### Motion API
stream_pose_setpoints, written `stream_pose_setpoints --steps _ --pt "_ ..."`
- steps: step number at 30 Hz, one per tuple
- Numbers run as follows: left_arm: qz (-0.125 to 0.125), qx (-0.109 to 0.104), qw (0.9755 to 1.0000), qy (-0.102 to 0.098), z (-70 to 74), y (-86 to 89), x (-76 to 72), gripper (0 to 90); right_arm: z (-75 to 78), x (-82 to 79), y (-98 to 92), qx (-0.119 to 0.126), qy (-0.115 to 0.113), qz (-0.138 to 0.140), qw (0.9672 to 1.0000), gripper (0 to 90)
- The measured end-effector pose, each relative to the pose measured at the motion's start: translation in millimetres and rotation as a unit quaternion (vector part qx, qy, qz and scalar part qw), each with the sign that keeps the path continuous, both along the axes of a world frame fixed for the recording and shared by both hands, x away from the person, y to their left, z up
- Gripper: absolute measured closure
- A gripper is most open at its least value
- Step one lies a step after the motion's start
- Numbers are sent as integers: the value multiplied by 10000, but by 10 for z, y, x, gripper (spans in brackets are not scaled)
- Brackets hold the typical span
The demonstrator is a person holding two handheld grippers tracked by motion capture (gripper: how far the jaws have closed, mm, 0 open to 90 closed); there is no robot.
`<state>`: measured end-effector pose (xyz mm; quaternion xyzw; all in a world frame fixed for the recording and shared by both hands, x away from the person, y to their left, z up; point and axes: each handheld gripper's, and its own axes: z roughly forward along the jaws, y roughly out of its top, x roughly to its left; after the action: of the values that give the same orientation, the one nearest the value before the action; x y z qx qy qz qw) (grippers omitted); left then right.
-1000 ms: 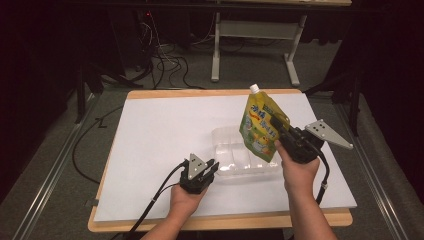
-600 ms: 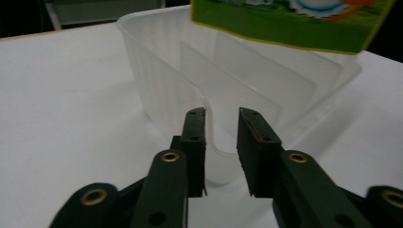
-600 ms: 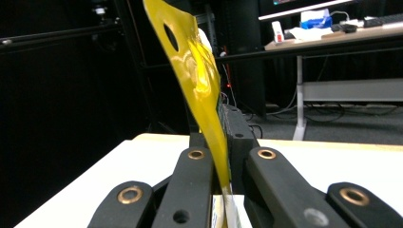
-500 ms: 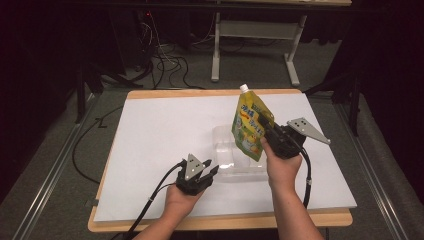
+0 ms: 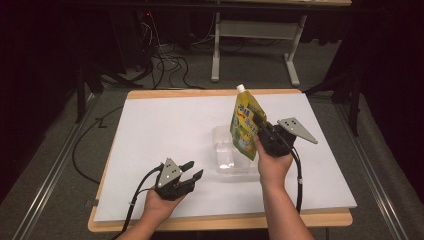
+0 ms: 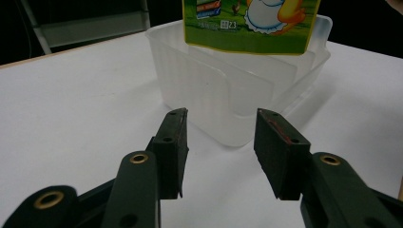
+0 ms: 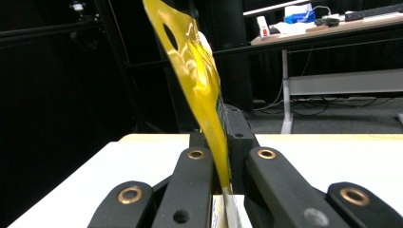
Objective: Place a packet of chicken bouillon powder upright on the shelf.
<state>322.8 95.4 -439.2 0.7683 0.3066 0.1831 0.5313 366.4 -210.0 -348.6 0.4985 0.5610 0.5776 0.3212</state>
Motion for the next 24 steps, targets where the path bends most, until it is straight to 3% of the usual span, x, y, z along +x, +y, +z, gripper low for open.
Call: stream_pose_setpoints --steps 16,24 --pt "-103 18 9999 -39 1 -61 -45 574 -22 18 177 -71 181 -24 9998 900" --pt "-116 20 9999 -34 4 -56 -47 583 -92 14 153 -15 166 -17 9999 900"
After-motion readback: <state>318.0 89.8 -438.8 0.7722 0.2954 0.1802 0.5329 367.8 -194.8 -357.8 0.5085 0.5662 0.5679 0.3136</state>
